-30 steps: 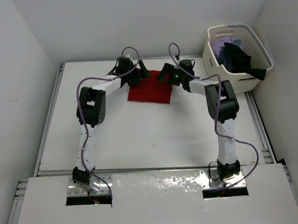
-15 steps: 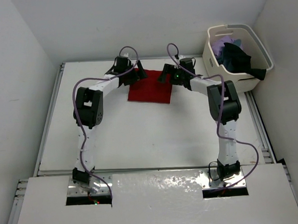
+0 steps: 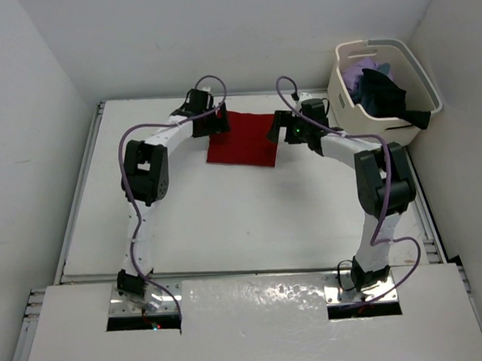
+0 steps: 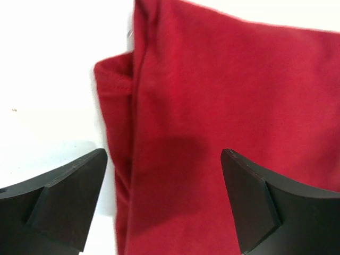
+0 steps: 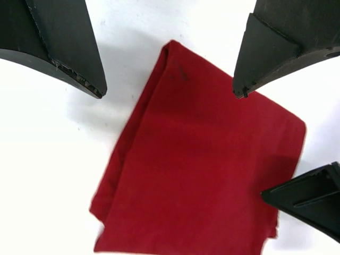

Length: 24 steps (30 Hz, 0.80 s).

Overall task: Fold and stack the t-shirts
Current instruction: Fold the long partially folded tshirt into a neat square, then put the neatly folded tshirt into the corner of the board with the left arm

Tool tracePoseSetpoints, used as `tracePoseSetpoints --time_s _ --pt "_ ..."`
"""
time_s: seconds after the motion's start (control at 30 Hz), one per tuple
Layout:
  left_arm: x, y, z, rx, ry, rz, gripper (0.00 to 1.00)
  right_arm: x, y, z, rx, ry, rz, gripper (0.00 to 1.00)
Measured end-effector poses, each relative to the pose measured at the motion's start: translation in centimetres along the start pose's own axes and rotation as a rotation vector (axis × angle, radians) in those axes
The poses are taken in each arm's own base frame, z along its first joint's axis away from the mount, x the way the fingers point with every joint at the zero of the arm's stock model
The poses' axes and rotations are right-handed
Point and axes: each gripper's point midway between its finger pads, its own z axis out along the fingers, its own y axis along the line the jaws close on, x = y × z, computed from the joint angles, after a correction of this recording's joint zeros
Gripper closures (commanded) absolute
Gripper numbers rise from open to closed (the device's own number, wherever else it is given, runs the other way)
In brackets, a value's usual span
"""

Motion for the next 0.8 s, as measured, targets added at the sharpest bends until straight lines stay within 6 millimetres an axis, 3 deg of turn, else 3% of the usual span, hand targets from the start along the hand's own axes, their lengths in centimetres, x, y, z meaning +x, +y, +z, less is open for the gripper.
tracePoseSetpoints --time_s 0.13,0.2,0.23,0.3,0.33,0.4,0.6,0.8 --pt "1.7 1.3 1.4 -0.04 0.047 0.019 0.25 0.5 -0.4 -0.1 0.017 0.012 -0.005 0.01" --pt "1.2 1.1 1.7 -0.037 0.038 0.018 0.36 0.8 -0.5 -0.2 0.021 0.017 -0.007 0.01" --pt "1.2 1.2 1.9 -0.039 0.038 0.018 0.53 1.1 -0.6 -0.3 0.023 0.021 -0.008 0.01" --pt "1.3 1.3 2.3 -0.042 0.041 0.016 0.72 1.5 -0.7 -0.6 0.027 0.027 -0.008 0.01" --pt "1.3 1.3 2.5 -0.039 0.042 0.014 0.87 1.6 -0.7 -0.9 0.029 0.027 -0.009 0.01" --pt "1.5 1.3 2.6 -0.033 0.046 0.011 1.0 1.6 -0.6 -1.3 0.03 0.025 -0.012 0.01" --pt "1.2 1.9 2.4 -0.062 0.034 0.059 1.0 1.1 -0.5 -2.6 0.039 -0.009 -0.026 0.01" --pt "0.6 5.9 0.8 -0.17 0.042 0.179 1.0 1.5 -0.9 -3.2 0.056 -0.023 -0.034 0.01"
